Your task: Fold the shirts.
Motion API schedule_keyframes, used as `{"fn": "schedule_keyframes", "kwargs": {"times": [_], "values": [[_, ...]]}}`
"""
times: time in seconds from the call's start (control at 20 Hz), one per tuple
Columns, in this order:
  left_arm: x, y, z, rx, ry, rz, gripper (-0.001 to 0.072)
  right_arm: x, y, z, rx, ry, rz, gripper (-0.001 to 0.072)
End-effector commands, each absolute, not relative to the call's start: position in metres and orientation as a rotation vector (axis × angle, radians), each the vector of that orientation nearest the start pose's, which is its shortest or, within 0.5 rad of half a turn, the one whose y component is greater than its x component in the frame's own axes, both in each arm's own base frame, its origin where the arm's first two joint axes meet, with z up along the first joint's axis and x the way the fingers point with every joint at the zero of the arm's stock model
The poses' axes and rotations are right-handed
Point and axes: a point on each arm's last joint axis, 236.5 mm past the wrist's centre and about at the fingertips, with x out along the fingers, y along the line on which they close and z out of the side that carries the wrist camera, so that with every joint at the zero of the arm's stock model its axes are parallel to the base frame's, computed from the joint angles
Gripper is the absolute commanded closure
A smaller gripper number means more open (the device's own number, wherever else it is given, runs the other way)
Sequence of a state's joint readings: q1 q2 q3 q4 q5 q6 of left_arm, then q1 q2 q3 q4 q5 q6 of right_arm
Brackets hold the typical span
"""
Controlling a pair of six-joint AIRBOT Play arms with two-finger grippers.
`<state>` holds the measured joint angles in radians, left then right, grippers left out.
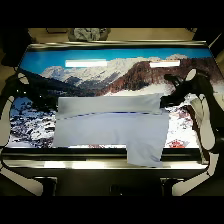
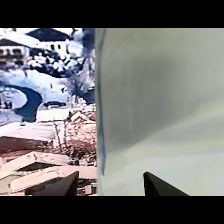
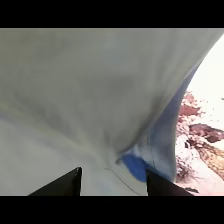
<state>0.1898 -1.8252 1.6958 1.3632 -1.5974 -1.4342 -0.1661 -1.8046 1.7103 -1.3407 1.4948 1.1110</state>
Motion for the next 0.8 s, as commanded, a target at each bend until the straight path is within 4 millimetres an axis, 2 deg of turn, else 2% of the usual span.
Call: {"fn": "schedule_keyframes", "kwargs": {"times": [0.0,0.1,0.2,0.35,0.45,0.55,0.6,0.75], "values": [[0.408,0.054,-0.016,-0.304,1.640,-0.055,0.0209,0.424,-0.053,0.002,-0.003,1.516,0.370,0.0209],[0.386,0.065,-0.007,-0.357,1.639,-0.005,0.0211,0.392,-0.077,0.011,0.036,1.586,0.348,0.0210],[0.339,0.057,-0.025,-0.397,1.698,0.012,0.0212,0.364,-0.085,0.003,0.028,1.640,0.328,0.0210],[0.264,0.035,-0.067,-0.410,1.741,0.010,0.0214,0.341,-0.065,-0.019,0.056,1.629,0.365,0.0210],[0.230,0.022,-0.084,-0.426,1.753,0.005,0.0214,0.326,-0.058,-0.029,0.059,1.642,0.392,0.0210],[0.215,0.008,-0.097,-0.467,1.758,-0.016,0.0214,0.317,-0.055,-0.032,0.050,1.656,0.414,0.0210],[0.215,0.002,-0.101,-0.496,1.750,-0.022,0.0215,0.315,-0.055,-0.031,0.046,1.656,0.416,0.0210],[0.230,-0.012,-0.105,-0.569,1.679,-0.034,0.0238,0.312,-0.059,-0.026,0.024,1.650,0.399,0.0210]]}}
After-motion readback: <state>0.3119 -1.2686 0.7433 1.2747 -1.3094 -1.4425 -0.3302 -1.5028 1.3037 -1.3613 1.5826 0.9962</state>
